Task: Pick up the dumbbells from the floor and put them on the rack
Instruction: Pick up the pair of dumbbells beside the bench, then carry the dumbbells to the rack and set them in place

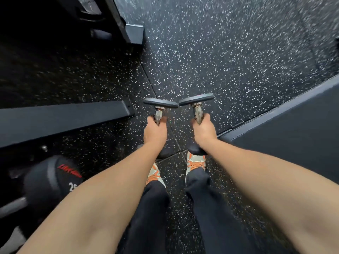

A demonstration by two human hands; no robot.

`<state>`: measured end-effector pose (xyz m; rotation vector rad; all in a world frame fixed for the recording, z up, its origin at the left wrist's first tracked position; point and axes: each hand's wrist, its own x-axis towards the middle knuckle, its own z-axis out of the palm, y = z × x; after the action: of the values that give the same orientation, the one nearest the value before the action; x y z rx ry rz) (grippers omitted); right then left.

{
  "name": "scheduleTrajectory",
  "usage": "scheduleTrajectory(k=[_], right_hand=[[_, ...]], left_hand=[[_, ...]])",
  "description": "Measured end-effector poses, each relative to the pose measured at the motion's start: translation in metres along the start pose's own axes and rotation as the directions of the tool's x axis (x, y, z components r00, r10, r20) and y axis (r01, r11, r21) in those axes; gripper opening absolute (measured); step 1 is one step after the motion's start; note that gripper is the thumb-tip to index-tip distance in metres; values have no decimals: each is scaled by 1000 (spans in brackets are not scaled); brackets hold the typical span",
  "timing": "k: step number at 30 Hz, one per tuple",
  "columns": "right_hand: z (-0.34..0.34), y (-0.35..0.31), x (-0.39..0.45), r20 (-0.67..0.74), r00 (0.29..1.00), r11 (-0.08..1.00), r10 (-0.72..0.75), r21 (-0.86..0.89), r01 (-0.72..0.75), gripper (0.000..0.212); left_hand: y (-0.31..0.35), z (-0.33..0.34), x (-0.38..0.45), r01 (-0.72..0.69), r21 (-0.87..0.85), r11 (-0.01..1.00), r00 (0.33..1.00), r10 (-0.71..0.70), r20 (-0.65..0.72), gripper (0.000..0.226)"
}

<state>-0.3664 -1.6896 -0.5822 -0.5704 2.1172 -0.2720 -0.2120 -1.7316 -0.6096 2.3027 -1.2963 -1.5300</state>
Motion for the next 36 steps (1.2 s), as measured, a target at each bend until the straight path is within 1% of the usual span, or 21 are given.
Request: scheduleTrajectory(k=[4, 7, 10, 11, 13, 16, 19, 21, 25, 29, 31, 33, 34, 36], right_hand=[[-51, -63, -80, -8, 999, 998, -47, 52, 48, 23], [-84, -104, -136, -16, 994, 991, -106, 85, 107, 18], [-114, -135, -184, 2, 980, 976, -198, 93, 197, 21], [-123, -143, -198, 16, 973, 970, -228, 92, 226, 21], [-139, -159, -226, 70, 954, 954, -292, 88, 285, 20], [-161, -175, -263, 147, 901, 913, -409, 75, 402, 19], [-184, -188, -297, 236, 811, 841, -535, 54, 539, 21], [-197, -195, -321, 303, 746, 788, -593, 29, 615, 22], [-208, -202, -366, 443, 592, 656, -673, -13, 755, 27], [-201, -192, -417, 589, 426, 509, -687, -28, 860, 29], [-192, -179, -445, 660, 354, 457, -663, -17, 889, 27], [-180, -160, -473, 726, 281, 410, -627, 2, 912, 26], [-175, -149, -487, 761, 245, 389, -601, 11, 921, 25], [-163, -123, -517, 828, 166, 339, -536, 31, 940, 24]], left_hand=[[43, -70, -67, -23, -96, 995, 1000, 21, -20, 26], [73, -119, -113, -42, -204, 978, 997, 28, -72, 23], [96, -161, -159, -60, -284, 957, 988, 17, -152, 32], [102, -172, -174, -68, -315, 947, 984, 11, -177, 34], [109, -193, -206, -76, -380, 922, 976, -9, -218, 33], [111, -217, -255, -108, -439, 892, 957, -27, -290, 29], [109, -233, -305, -119, -484, 867, 921, -87, -380, 28], [103, -240, -339, -127, -530, 838, 891, -139, -433, 30], [81, -246, -405, -204, -633, 747, 799, -247, -549, 29], [45, -244, -475, -241, -701, 671, 652, -423, -629, 36], [21, -240, -510, -259, -728, 635, 577, -503, -643, 40], [-7, -232, -546, -291, -766, 574, 512, -583, -631, 46], [-20, -226, -565, -314, -781, 539, 474, -624, -621, 46], [-48, -211, -607, -371, -792, 486, 381, -697, -607, 36]])
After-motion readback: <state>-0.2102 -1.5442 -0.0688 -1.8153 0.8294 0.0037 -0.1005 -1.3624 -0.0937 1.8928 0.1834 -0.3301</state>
